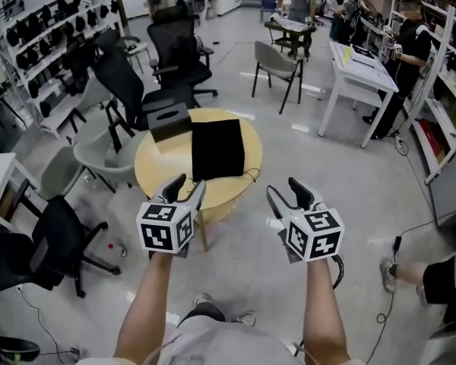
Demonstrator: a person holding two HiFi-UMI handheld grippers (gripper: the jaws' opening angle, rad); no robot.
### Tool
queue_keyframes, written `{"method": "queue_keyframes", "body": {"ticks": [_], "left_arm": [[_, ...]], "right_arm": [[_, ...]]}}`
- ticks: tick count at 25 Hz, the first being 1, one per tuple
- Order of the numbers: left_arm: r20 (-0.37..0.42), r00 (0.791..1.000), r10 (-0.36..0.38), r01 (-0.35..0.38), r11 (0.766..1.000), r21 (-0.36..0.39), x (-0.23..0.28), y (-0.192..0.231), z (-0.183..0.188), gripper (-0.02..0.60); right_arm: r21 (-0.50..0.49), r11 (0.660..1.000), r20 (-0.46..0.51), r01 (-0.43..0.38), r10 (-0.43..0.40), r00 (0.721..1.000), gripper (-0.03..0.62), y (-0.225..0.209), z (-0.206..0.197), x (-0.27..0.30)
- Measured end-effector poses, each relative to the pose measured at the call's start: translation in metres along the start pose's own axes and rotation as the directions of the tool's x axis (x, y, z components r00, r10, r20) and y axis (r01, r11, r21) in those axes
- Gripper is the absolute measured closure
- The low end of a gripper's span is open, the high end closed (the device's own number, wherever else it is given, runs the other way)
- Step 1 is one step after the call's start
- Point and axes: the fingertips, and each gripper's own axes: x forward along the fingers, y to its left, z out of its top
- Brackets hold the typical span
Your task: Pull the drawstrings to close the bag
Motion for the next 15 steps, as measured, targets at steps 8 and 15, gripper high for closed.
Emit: {"method": "queue_keyframes", "body": {"ticks": [8, 15], "left_arm": [[0.009, 1.000, 0.026, -0.026, 1.000, 0.000, 0.024, 0.002, 0.005, 0.382], [0.026, 0.999, 0.045, -0.045, 0.999, -0.012, 0.061, 0.031, 0.015, 0.380]], "right_arm": [[-0.005, 0.999, -0.016, -0.049, 0.048, 0.999, 0.353, -0.013, -0.005, 0.025], [-0.023, 0.997, -0.011, -0.069, 0.069, 0.998, 0.352, -0.027, 0.009, 0.073]]}}
